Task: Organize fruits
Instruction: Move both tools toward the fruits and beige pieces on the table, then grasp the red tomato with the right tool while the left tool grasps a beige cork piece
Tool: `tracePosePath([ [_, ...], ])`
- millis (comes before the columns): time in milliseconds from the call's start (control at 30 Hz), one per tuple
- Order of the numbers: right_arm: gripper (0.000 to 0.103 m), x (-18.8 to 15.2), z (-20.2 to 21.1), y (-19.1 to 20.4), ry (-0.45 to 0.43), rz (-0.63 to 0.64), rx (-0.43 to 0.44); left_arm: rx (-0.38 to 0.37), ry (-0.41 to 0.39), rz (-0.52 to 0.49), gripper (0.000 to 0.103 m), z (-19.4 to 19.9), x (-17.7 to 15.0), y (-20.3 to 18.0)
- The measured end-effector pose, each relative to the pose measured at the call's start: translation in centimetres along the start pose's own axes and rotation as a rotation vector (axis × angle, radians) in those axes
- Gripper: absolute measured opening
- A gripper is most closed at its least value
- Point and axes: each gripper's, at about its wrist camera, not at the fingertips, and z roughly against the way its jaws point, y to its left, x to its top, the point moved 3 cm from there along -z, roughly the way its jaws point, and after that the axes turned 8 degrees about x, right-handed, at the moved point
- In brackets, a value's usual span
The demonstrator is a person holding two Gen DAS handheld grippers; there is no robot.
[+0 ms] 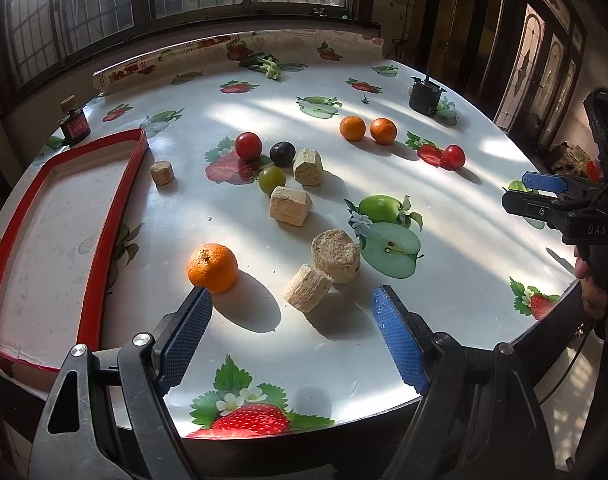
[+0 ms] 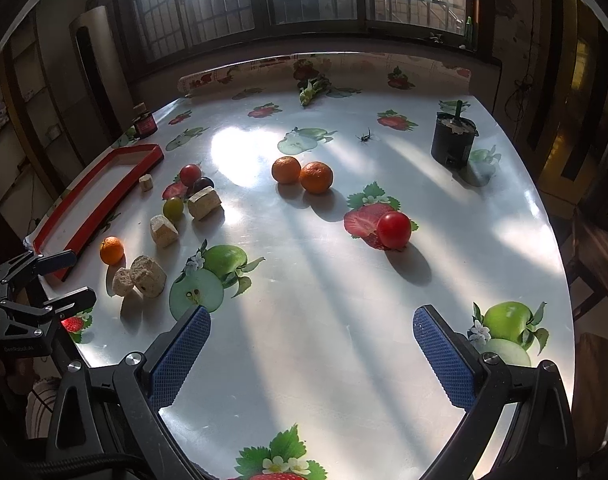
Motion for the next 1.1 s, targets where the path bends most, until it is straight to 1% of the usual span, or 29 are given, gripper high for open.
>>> tracePosePath([
  [100,0.102,0.2,-1.0,-1.4,-0.004,-0.042,-0.001,-0.001,0.034,-0.004,0.083,-1.0,-0.1,0.1],
  [133,0.1,0.3,-1.5,-1.8,-0.001,-0.052,-0.003,-0.002,0.045,-0.002,0.083,-1.3,-0.1,0.1],
  [200,0.098,0.6,-2.5,-3.0,0.015,-0.075,-0.011,-0.025,0.057,0.007,0.083,-1.8,-0.1,0.2],
  [267,0.091,1.1,-3.5,-4.2,0.027,-0.094,-0.022,-0.031,0.067,0.006,0.083,-2.2,0.0,0.2],
  [300,0.09,1.2,-4.1,-4.7,0.048,-0.11,-0.026,-0.034,0.071,0.002,0.083,-2.4,0.0,0.1],
  [333,0.086,1.4,-4.7,-5.3,0.054,-0.12,-0.03,-0.034,0.077,-0.002,0.083,-2.6,0.1,0.1],
  [367,0.08,1.4,-5.3,-5.7,0.079,-0.137,-0.036,-0.035,0.081,-0.008,0.083,-2.8,0.1,0.0],
  [433,0.073,1.8,-6.2,-6.5,0.091,-0.146,-0.046,-0.049,0.094,-0.015,0.082,-3.3,0.1,-0.2],
  [500,0.068,2.0,-7.1,-6.8,0.114,-0.158,-0.046,-0.051,0.104,-0.023,0.077,-3.7,0.2,-0.3],
  [567,0.061,2.3,-7.9,-7.1,0.132,-0.159,-0.056,-0.057,0.114,-0.034,0.067,-4.2,0.3,-0.5],
  [600,0.06,2.3,-8.2,-7.1,0.141,-0.155,-0.068,-0.06,0.121,-0.036,0.062,-4.5,0.2,-0.5],
  [633,0.057,2.5,-8.4,-7.2,0.134,-0.147,-0.079,-0.062,0.125,-0.036,0.056,-4.7,0.2,-0.6],
  [667,0.052,2.8,-8.6,-7.2,0.137,-0.143,-0.088,-0.06,0.114,-0.043,0.053,-4.6,0.2,-0.6],
  [700,0.05,2.9,-8.8,-7.2,0.136,-0.14,-0.094,-0.058,0.112,-0.049,0.052,-4.7,0.3,-0.6],
  [767,0.037,3.2,-9.0,-7.2,0.131,-0.135,-0.104,-0.061,0.108,-0.058,0.034,-4.7,0.4,-0.6],
  [800,0.036,3.3,-9.0,-7.2,0.128,-0.132,-0.11,-0.071,0.107,-0.053,0.03,-4.7,0.5,-0.6],
  [833,0.032,3.4,-9.0,-7.2,0.125,-0.13,-0.113,-0.083,0.109,-0.047,0.024,-4.7,0.5,-0.5],
  [867,0.032,3.4,-9.0,-7.1,0.123,-0.133,-0.107,-0.091,0.11,-0.042,0.024,-4.7,0.5,-0.4],
  [967,0.031,3.4,-8.7,-6.8,0.113,-0.154,-0.051,-0.114,0.11,-0.027,0.024,-4.5,0.6,-0.2],
  [1100,0.031,3.3,-7.7,-5.4,0.099,-0.139,-0.033,-0.143,0.089,-0.015,0.024,-3.5,0.8,0.0],
])
